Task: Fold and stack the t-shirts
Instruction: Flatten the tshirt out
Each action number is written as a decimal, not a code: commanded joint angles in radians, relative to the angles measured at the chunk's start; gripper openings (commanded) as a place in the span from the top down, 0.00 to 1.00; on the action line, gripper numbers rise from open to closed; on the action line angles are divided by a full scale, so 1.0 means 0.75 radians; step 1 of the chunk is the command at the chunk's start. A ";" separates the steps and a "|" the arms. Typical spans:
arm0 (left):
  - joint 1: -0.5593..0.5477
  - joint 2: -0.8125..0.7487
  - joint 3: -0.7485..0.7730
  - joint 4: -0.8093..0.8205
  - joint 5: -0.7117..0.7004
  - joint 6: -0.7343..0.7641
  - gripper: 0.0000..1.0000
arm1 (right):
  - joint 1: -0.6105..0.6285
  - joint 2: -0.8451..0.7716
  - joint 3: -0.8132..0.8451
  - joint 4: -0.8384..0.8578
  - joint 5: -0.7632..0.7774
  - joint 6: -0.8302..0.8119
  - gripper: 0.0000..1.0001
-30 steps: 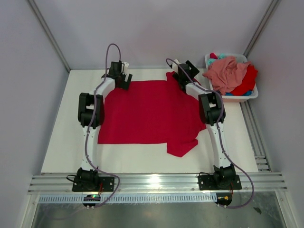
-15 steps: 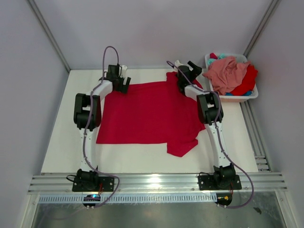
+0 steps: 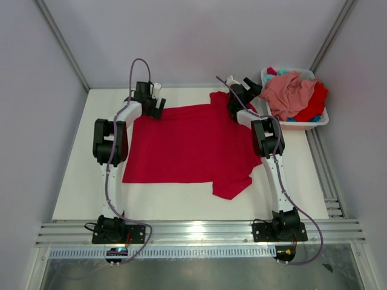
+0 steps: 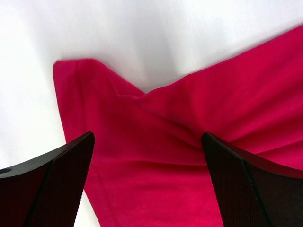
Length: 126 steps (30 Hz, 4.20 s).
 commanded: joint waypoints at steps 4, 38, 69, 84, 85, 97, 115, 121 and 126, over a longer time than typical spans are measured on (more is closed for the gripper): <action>0.010 0.146 0.278 -0.116 0.019 0.051 0.03 | 0.015 -0.074 -0.021 0.024 0.006 0.092 0.01; -0.049 0.268 0.461 -0.197 0.024 0.061 0.02 | 0.133 -0.802 -0.449 -0.964 -0.976 0.718 0.01; -0.071 0.416 0.624 -0.050 -0.185 0.159 0.01 | 0.133 -1.127 -0.682 -1.367 -1.502 0.693 0.01; -0.073 0.363 0.606 -0.038 -0.193 0.153 0.01 | 0.131 -1.117 -0.747 -1.263 -1.422 0.689 0.01; -0.073 0.346 0.594 -0.034 -0.195 0.153 0.01 | 0.133 -1.111 -0.754 -1.252 -1.410 0.685 0.01; -0.082 0.123 0.563 -0.093 -0.083 0.090 0.01 | 0.131 -0.945 -0.741 -1.052 -1.232 0.742 0.01; -0.094 -0.474 -0.105 -0.259 0.197 0.061 0.02 | 0.131 -1.160 -1.011 -0.945 -0.375 0.862 0.01; -0.094 -0.715 -0.435 -0.329 0.322 0.100 0.02 | 0.129 -1.317 -1.221 -0.818 -0.142 0.916 0.01; -0.094 -0.805 -0.617 -0.267 0.357 0.090 0.02 | 0.082 -1.283 -1.179 -0.978 -0.180 1.012 0.01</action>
